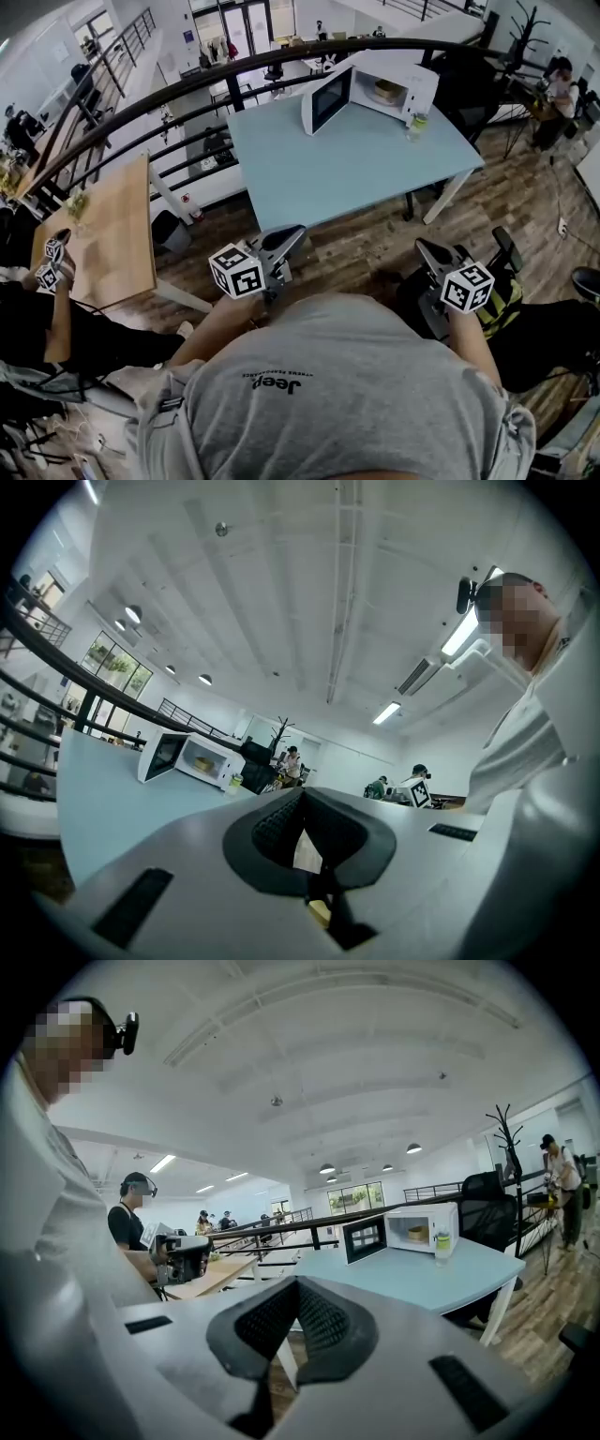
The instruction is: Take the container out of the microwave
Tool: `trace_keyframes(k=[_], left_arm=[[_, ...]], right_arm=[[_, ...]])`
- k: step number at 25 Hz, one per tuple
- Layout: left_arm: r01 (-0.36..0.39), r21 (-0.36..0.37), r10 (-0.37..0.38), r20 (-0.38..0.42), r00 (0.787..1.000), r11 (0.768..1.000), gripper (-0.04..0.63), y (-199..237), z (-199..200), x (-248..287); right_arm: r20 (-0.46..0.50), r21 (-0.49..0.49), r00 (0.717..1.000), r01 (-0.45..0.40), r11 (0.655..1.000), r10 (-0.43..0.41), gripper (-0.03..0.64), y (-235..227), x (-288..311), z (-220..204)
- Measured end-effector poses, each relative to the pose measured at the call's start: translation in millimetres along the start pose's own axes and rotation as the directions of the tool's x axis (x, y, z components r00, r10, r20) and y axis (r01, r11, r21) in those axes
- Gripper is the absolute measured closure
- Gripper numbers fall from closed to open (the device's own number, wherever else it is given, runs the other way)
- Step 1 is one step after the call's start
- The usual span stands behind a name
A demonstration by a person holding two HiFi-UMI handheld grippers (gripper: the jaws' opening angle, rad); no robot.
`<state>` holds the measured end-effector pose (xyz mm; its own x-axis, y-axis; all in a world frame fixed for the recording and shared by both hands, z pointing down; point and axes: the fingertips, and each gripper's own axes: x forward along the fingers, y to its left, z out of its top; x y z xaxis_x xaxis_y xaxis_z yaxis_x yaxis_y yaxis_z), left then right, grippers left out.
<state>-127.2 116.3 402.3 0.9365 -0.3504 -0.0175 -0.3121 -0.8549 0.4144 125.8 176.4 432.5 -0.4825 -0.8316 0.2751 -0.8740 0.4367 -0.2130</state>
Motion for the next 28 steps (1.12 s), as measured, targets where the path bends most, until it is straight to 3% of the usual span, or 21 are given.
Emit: trace_keyframes(k=[5, 20, 28], left_arm=[[-0.011, -0.002, 0.011, -0.011, 1.000, 1.000, 0.586, -16, -11, 13], [-0.008, 0.007, 0.009, -0.086, 0.996, 1.000, 0.586, -67, -45, 67], [0.012, -0.003, -0.012, -0.114, 0.993, 1.000, 0.586, -55, -47, 79]], right_arm=[[0.033, 0.054, 0.999, 0.007, 0.999, -0.009, 0.600, -20, -17, -3], [0.070, 0.064, 0.997, -0.043, 0.997, 0.038, 0.600, -49, -68, -30], [0.069, 0.101, 0.997, -0.022, 0.995, 0.015, 0.600, -63, -61, -38]])
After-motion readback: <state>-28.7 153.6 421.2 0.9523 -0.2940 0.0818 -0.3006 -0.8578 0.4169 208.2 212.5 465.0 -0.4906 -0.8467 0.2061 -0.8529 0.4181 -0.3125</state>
